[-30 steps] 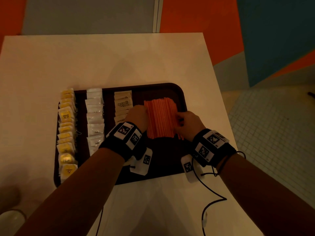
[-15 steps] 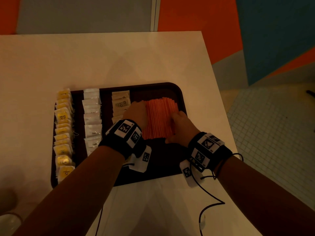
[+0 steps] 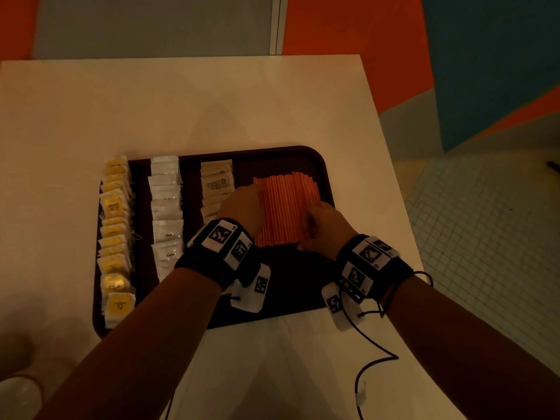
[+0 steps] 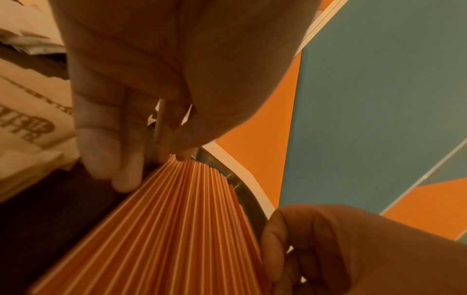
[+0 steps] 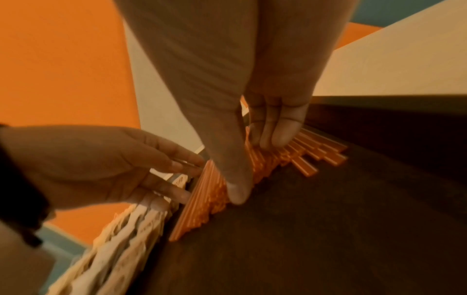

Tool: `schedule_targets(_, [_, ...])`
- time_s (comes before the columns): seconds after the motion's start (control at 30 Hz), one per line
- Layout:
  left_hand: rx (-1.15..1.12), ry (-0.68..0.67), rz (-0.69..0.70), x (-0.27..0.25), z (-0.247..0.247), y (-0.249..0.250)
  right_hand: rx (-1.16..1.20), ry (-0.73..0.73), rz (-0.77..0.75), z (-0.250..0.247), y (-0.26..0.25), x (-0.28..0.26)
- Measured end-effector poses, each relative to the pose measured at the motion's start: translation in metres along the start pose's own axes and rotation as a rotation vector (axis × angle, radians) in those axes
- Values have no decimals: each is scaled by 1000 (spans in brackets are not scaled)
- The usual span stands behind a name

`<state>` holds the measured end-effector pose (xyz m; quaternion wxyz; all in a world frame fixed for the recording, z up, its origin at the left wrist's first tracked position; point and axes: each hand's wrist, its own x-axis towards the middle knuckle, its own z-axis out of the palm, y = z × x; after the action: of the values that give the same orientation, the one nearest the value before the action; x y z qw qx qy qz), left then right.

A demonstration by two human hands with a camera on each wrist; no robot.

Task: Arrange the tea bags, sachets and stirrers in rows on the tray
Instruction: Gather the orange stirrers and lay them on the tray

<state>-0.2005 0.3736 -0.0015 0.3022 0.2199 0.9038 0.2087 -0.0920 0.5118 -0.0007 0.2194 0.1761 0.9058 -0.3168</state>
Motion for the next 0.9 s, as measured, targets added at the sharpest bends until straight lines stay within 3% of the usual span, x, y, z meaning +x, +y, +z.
schedule_targets(0.37, [-36, 41, 18, -2, 2, -3, 36, -96, 64, -23, 4, -1])
schedule_targets(0.53, [-24, 22, 13, -5, 4, -6, 98, 167, -3, -30, 1, 18])
schedule_targets(0.63, [-6, 16, 12, -7, 7, -6, 0, 111, -66, -27, -9, 38])
schedule_targets(0.8, [10, -1, -24, -8, 9, -7, -187, 6, -16, -21, -14, 54])
schedule_targets(0.9, [-25, 5, -13, -5, 10, -12, -185, 10, -18, -18, -15, 51])
